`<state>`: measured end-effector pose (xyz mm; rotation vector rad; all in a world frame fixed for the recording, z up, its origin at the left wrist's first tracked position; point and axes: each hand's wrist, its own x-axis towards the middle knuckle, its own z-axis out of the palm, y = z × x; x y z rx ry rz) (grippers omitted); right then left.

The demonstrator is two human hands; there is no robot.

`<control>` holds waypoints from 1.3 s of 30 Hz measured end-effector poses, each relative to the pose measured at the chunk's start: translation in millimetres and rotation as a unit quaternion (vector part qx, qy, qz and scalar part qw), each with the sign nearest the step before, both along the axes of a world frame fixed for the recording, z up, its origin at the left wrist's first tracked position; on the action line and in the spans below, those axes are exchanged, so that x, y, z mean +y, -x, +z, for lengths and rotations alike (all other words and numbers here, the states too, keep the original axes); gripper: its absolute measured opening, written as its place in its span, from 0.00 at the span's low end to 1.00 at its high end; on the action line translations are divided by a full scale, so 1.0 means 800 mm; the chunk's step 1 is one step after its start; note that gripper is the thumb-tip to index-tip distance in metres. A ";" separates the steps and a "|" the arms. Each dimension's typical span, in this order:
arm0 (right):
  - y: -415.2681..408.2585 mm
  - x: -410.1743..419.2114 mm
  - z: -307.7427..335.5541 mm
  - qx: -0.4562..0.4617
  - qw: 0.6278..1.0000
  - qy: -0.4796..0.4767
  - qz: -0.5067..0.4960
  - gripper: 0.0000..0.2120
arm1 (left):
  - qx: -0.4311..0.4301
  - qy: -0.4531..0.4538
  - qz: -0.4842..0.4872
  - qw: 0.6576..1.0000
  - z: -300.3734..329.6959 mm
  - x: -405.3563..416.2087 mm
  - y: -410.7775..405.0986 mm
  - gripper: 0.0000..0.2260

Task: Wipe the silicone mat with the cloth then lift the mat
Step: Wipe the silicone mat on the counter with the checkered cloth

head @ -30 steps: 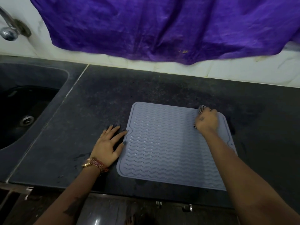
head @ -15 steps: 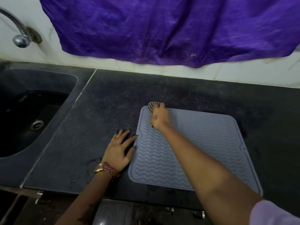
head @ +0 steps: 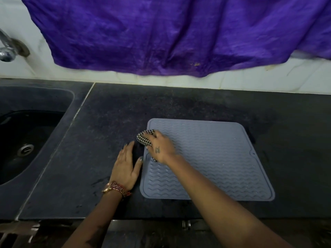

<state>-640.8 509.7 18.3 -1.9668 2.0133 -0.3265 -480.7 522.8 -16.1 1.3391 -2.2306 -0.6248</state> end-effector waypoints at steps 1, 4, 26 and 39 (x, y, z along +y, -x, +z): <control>-0.003 0.009 0.001 -0.004 1.000 0.000 -0.001 0.24 | 0.016 0.000 0.005 1.000 0.001 0.001 -0.001 0.35; -0.010 0.034 0.005 -0.018 1.000 -0.002 -0.006 0.24 | 0.051 -0.004 0.013 0.999 0.003 0.003 -0.002 0.35; -0.025 0.146 0.005 -0.080 0.994 -0.001 0.081 0.23 | 0.207 -0.073 0.031 0.975 -0.004 0.002 -0.014 0.34; 0.052 0.201 0.002 -0.048 0.998 0.036 0.033 0.21 | -0.021 0.020 -0.053 0.998 -0.009 0.000 -0.009 0.33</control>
